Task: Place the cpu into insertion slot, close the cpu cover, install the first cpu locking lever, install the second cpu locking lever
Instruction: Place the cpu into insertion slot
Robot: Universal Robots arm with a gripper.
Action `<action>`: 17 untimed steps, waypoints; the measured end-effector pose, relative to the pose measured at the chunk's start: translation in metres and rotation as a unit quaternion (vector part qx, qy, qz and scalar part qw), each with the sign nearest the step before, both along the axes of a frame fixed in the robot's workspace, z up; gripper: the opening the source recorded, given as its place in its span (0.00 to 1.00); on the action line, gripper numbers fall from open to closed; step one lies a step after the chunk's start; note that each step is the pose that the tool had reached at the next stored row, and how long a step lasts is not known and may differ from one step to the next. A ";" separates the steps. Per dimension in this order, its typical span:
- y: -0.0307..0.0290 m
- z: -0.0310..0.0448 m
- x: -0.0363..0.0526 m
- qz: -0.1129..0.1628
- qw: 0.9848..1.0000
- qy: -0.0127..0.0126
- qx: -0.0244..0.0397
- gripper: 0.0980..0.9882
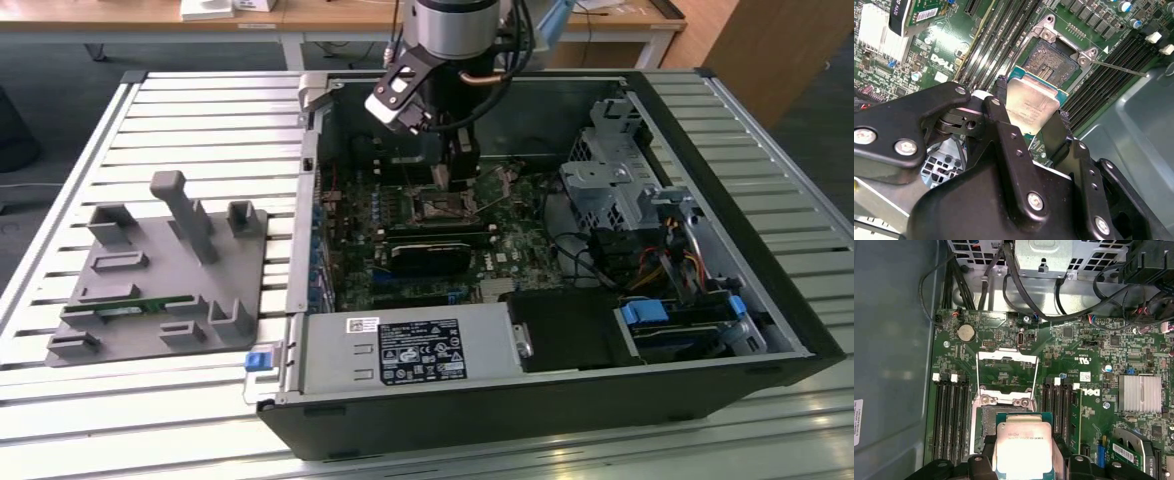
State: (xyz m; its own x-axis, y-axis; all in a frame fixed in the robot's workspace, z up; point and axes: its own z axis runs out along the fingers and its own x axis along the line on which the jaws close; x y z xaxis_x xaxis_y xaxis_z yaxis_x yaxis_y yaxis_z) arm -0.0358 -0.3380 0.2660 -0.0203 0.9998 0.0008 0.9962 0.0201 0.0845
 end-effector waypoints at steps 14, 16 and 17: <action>0.0000 -0.0043 0.0000 0.000 1.000 0.000 0.000 0.48; 0.0000 -0.0050 0.0000 0.000 1.000 0.000 0.000 0.48; 0.0001 -0.0053 0.0000 0.000 1.000 0.000 0.000 0.48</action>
State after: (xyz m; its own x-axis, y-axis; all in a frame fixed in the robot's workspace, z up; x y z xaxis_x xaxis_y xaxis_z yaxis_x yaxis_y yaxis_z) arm -0.0358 -0.3378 0.2607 -0.0202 0.9998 0.0008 0.9962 0.0200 0.0845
